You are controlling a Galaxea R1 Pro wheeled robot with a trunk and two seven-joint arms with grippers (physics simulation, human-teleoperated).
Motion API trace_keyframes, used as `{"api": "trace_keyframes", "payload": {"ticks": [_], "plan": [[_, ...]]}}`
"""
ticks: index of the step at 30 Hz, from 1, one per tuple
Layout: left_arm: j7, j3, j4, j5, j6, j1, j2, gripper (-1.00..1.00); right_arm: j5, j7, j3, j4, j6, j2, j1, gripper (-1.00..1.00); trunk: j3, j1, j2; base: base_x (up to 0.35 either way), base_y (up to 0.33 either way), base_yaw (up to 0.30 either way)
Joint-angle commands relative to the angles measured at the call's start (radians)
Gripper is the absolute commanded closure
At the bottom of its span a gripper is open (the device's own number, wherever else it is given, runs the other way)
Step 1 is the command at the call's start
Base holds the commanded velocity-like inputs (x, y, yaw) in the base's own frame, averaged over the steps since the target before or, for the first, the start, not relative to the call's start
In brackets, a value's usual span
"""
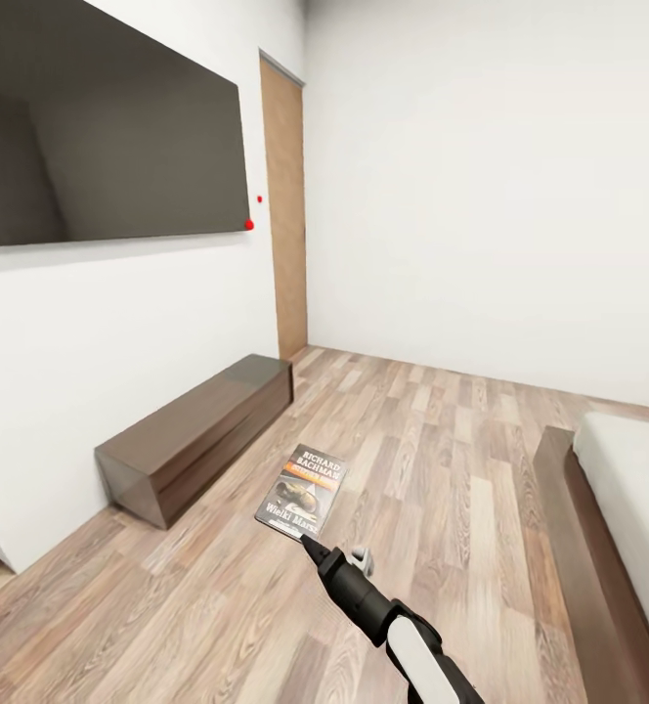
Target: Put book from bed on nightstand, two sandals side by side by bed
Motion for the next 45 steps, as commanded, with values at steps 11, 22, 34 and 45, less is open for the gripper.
{"api": "trace_keyframes", "payload": {"ticks": [11,22,34,45], "plan": [[-0.003,0.009,0.0,-0.007,-0.002,0.0,0.0,-1.0,-0.013,0.001,0.0,0.0,0.007,0.0,-0.001,1.0,-0.001,0.001,0.0,0.342,0.0,-0.267],[-0.004,0.01,0.0,-0.007,-0.002,0.0,0.0,-1.0,-0.013,0.001,-0.001,0.0,0.007,0.0,-0.001,1.0,-0.001,0.001,0.0,0.342,0.0,-0.267],[-0.004,0.01,0.0,-0.007,-0.002,0.0,0.0,-1.0,-0.013,0.001,-0.002,0.0,0.006,0.0,-0.001,1.0,-0.001,0.001,0.0,0.342,0.0,-0.267],[-0.002,0.009,0.0,-0.007,-0.002,0.0,0.0,-1.0,-0.013,0.001,-0.002,0.0,0.006,0.0,-0.001,1.0,-0.001,0.001,0.0,0.342,0.0,-0.266]]}}
